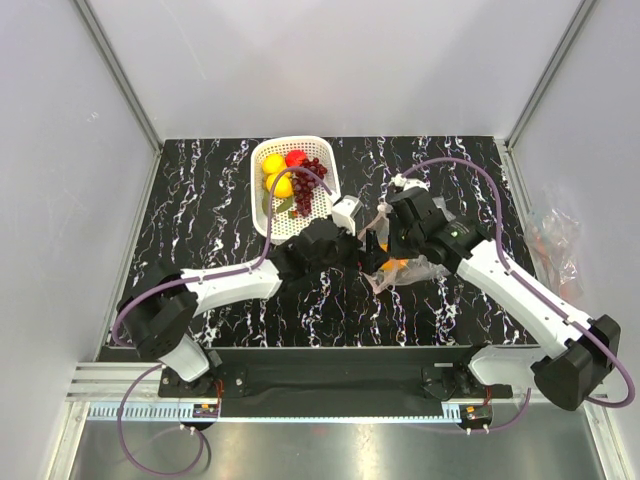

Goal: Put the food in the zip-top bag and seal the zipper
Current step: Place the fake fruit in the zipper food storage bag.

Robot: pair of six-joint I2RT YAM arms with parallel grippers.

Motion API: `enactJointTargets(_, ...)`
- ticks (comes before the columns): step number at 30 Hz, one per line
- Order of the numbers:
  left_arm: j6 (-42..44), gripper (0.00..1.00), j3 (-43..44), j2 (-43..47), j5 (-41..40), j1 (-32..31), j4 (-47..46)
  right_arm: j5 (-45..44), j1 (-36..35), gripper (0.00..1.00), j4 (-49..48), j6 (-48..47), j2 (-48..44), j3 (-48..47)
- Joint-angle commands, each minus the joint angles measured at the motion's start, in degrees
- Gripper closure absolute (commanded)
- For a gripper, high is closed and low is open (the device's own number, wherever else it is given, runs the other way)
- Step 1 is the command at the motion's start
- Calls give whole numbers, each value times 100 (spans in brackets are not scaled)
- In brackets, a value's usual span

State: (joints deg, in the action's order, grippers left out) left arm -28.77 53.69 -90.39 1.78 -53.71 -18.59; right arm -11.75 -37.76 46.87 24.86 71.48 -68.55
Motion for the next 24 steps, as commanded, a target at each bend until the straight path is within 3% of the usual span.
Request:
enactJointTargets(1, 83, 6, 344, 171, 120, -25, 13, 269, 207, 100, -407, 133, -283, 158)
enactJointTargets(14, 82, 12, 238, 1207, 130, 194, 900, 832, 717, 100, -811, 80, -337, 615)
enactJointTargets(19, 109, 24, 308, 1191, -152, 282, 1322, 867, 744, 100, -855, 71, -258, 571)
enactJointTargets(24, 100, 25, 537, 848, 68, 326, 1437, 885, 744, 100, -864, 80, -249, 545)
